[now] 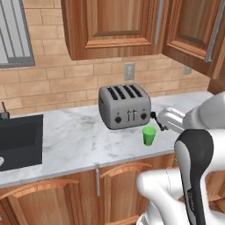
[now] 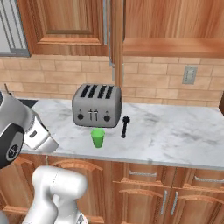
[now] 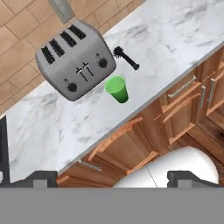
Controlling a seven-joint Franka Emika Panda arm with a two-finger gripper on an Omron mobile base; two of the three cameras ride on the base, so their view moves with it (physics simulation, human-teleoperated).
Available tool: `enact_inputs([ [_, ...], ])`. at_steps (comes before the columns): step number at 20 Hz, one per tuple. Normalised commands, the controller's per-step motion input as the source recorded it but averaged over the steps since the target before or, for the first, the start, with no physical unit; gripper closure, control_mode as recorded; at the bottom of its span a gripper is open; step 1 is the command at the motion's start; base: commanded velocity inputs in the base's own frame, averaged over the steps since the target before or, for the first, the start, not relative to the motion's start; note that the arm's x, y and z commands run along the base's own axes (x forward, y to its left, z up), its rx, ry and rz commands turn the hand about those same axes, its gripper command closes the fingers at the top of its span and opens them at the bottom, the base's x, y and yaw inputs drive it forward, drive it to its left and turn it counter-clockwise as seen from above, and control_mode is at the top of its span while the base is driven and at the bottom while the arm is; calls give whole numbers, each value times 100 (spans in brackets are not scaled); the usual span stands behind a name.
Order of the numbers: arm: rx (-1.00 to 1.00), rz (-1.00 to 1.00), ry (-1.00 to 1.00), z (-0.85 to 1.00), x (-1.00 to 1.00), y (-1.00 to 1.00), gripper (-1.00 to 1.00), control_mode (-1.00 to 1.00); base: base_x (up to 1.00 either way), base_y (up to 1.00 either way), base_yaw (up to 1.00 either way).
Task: Move the cup from next to the sink to the open cabinet. Then, move the bowl with the carrot to the fridge to clear the area for faucet cleaning.
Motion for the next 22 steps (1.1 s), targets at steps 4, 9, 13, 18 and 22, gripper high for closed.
enact_inputs([
  [4,-7,7,17,-1,66,-1,-100,-100,19,1,1],
  [9,-10,13,36,-18,100,-9,-100,-100,0,0,0],
  [13,-13,31,45,-58,64,-28,-100,-100,0,0,0],
  [18,-18,46,30,-86,31,-8,-100,-100,0,0,0],
  [22,-9,10,8,-56,27,0,-100,-100,0,0,0],
])
